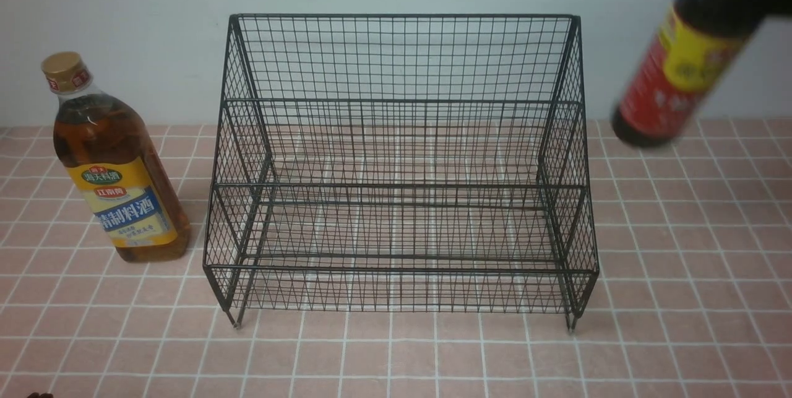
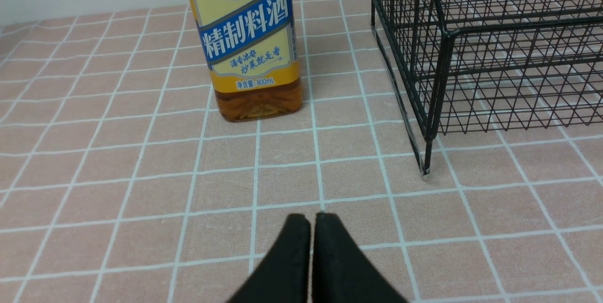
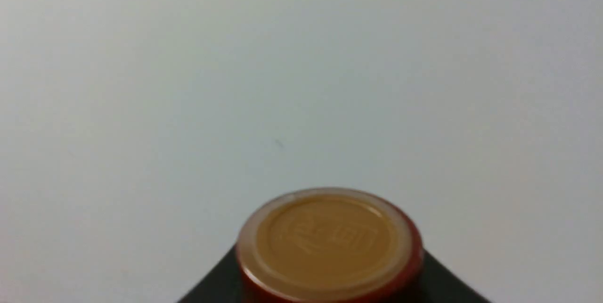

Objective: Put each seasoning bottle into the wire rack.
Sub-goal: Use the right arm to put the condiment bottle back on the shelf

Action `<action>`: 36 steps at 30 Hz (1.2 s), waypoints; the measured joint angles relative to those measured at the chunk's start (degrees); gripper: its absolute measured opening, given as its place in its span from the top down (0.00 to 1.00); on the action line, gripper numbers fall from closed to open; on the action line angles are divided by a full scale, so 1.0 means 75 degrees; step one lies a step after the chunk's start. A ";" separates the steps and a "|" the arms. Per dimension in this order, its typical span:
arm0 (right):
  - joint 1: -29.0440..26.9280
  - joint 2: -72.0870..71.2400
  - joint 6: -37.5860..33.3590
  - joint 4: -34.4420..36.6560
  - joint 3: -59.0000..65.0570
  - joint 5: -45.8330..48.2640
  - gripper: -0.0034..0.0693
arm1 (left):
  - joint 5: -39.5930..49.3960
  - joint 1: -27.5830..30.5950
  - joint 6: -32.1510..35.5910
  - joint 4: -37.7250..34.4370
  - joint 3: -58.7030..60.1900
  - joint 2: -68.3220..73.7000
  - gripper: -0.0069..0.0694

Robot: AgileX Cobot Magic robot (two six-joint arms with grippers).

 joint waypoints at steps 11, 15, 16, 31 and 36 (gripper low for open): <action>0.1365 0.0827 0.0549 -0.0462 -0.1033 -0.0135 0.58 | 0.0000 0.0000 0.0000 0.0000 0.0000 0.0000 0.92; 0.1373 0.1527 0.0632 -0.0427 -0.1033 -0.0101 0.58 | 0.0000 0.0000 0.0000 0.0000 0.0000 0.0000 0.92; 0.1373 0.1652 0.0632 -0.0399 -0.1033 -0.0101 0.58 | 0.0000 0.0000 0.0000 0.0000 0.0000 0.0000 0.92; 0.1373 0.2301 0.0671 -0.0343 -0.1033 0.1348 0.58 | 0.0006 0.0000 0.0000 0.0000 0.0000 0.0000 0.92; 0.1373 0.2310 0.0813 -0.0252 -0.1033 0.2468 0.58 | 0.0006 0.0000 0.0000 0.0000 0.0000 0.0000 0.92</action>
